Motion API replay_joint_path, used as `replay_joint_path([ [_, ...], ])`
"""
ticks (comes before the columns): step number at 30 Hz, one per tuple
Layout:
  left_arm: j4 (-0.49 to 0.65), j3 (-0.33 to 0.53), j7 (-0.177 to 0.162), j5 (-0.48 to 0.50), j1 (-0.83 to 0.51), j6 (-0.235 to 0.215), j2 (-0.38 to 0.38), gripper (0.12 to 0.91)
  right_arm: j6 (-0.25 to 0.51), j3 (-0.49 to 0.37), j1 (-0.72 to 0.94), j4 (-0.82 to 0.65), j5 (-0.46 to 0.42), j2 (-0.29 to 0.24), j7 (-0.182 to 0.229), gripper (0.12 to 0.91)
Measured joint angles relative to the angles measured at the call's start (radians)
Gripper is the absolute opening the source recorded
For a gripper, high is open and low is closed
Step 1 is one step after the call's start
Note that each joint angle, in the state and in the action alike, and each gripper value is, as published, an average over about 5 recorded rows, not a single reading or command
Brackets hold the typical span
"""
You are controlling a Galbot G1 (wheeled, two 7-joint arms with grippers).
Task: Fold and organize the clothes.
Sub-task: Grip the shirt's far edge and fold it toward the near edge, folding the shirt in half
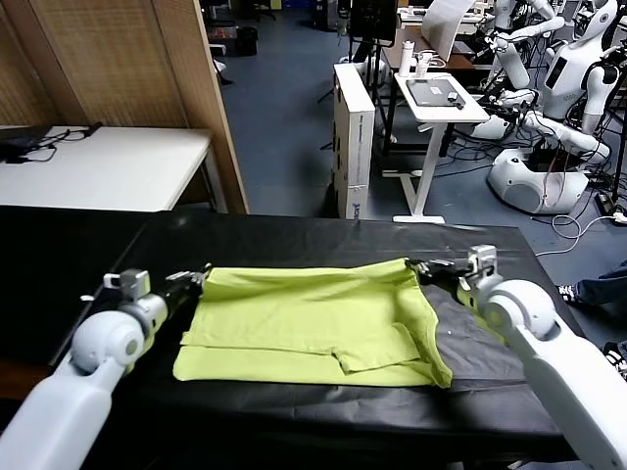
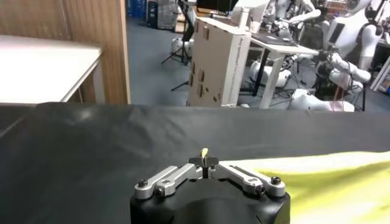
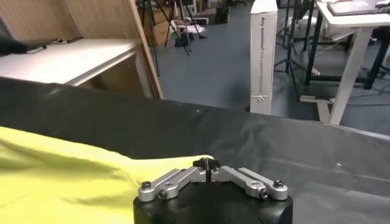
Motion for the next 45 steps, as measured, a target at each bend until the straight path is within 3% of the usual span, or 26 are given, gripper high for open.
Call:
replay_joint_path([
  [12, -0.135, -0.102, 0.004, 0.035, 0.234, -0.003, -0.016, 0.15, -0.021, 0.0, -0.155, 0.098, 0.006, -0.071, 0.018, 0.139],
  [26, -0.162, -0.131, 0.002, 0.068, 0.356, 0.004, -0.052, 0.15, -0.021, -0.002, -0.196, 0.121, 0.023, -0.084, 0.024, 0.141],
  [29, -0.168, -0.132, -0.014, 0.07, 0.355, 0.013, -0.059, 0.162, -0.021, 0.012, -0.201, 0.134, 0.037, -0.089, 0.02, 0.207],
  [32, -0.176, -0.136, -0.033, 0.067, 0.357, 0.017, -0.061, 0.274, -0.021, 0.029, -0.203, 0.147, 0.049, -0.092, 0.022, 0.37],
  [39, -0.192, -0.166, -0.051, 0.054, 0.38, 0.023, -0.061, 0.719, -0.021, 0.065, -0.192, 0.148, 0.043, -0.072, 0.049, 0.844],
  [42, -0.192, -0.179, -0.062, 0.041, 0.372, 0.019, -0.066, 0.858, -0.013, 0.07, -0.173, 0.123, 0.006, -0.042, 0.064, 0.898],
  [45, -0.178, -0.18, -0.074, 0.035, 0.345, 0.011, -0.079, 0.9, 0.023, 0.068, -0.15, 0.086, -0.027, 0.0, 0.074, 0.906],
])
